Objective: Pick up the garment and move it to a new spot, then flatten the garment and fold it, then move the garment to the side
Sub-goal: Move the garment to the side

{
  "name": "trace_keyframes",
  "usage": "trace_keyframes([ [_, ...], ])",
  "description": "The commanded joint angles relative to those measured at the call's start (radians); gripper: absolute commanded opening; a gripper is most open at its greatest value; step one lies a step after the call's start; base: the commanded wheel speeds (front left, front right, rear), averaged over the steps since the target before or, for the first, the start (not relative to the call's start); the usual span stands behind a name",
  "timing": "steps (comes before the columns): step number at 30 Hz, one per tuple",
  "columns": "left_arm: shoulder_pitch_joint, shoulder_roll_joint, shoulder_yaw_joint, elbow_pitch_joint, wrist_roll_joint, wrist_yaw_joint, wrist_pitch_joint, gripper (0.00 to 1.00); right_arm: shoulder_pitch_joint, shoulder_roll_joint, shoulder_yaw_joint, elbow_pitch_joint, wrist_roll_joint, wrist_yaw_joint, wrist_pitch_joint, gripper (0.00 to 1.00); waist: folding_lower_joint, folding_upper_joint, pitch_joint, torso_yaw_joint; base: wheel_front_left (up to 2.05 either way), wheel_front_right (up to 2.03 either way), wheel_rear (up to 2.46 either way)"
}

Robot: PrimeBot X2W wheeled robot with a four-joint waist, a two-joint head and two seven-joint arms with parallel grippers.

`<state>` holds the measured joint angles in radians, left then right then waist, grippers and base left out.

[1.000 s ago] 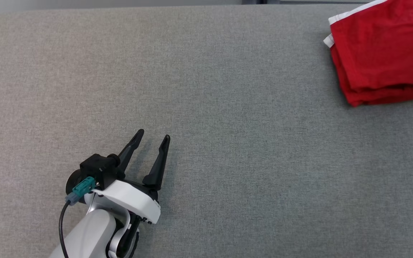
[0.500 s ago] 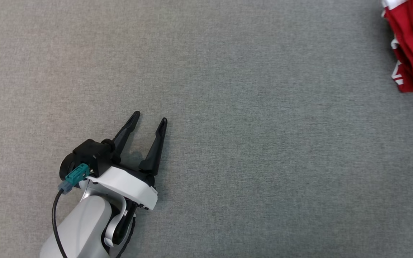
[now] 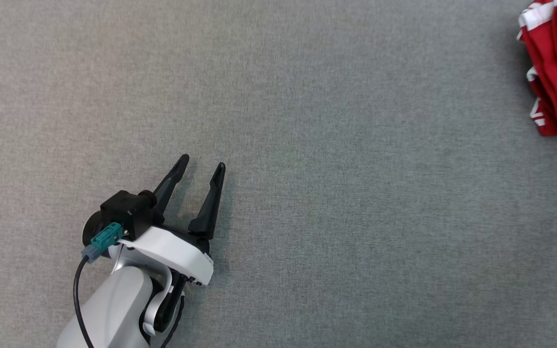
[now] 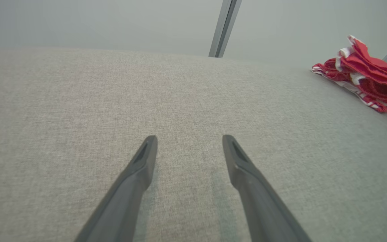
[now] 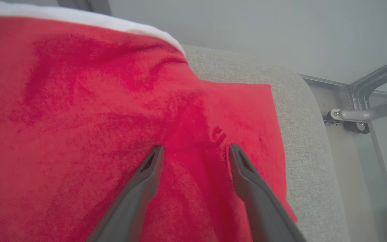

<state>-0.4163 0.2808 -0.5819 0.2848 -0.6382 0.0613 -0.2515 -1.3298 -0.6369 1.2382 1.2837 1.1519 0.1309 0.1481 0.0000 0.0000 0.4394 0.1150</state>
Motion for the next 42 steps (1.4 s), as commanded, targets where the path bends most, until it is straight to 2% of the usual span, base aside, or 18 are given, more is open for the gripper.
trace_keyframes([
  [1,0.013,0.003,0.002,0.009,-0.006,-0.005,-0.008,1.0,0.02,0.01,0.003,0.006,-0.015,0.0,-0.015,1.0,0.0,0.0,-0.043,-0.011,0.0,0.0,0.0],
  [7,0.053,-0.006,0.006,0.035,-0.02,-0.007,-0.009,1.0,0.061,0.046,0.013,0.007,-0.045,0.0,-0.035,1.0,0.0,0.0,-0.16,-0.048,0.0,0.0,0.0],
  [14,0.116,0.007,0.03,0.043,-0.041,0.01,-0.011,1.0,0.106,0.092,0.018,-0.016,-0.062,0.0,-0.091,1.0,0.0,0.0,-0.287,-0.108,0.0,0.0,0.0],
  [21,0.211,0.032,0.074,0.02,-0.064,0.045,-0.011,1.0,0.191,0.116,0.011,-0.152,-0.036,0.0,-0.204,1.0,0.0,0.0,-0.426,-0.176,0.0,0.0,0.0],
  [27,0.267,0.048,0.113,-0.034,-0.07,0.077,-0.012,1.0,0.278,0.076,-0.042,-0.283,0.013,0.0,-0.37,1.0,0.0,0.0,-0.47,-0.177,0.0,0.0,0.0],
  [30,0.293,0.054,0.13,-0.052,-0.069,0.09,-0.012,1.0,0.329,0.054,-0.08,-0.338,0.012,0.0,-0.408,1.0,0.0,0.0,-0.484,-0.169,0.0,0.0,0.0],
  [33,0.315,0.066,0.139,-0.066,-0.05,0.104,-0.013,1.0,0.373,0.033,-0.177,-0.401,-0.019,0.0,-0.415,1.0,0.0,0.0,-0.495,-0.16,0.0,0.0,0.0],
  [37,0.334,0.069,0.149,-0.078,-0.019,0.128,-0.013,1.0,0.506,0.02,-0.39,-0.502,-0.128,0.0,-0.412,1.0,0.0,0.0,-0.506,-0.141,0.0,0.0,0.0],
  [42,0.355,0.049,0.195,-0.106,0.011,0.136,-0.012,1.0,0.747,0.076,-0.689,-0.665,-0.299,0.0,-0.413,1.0,0.0,0.0,-0.52,-0.111,0.0,0.0,0.0],
])
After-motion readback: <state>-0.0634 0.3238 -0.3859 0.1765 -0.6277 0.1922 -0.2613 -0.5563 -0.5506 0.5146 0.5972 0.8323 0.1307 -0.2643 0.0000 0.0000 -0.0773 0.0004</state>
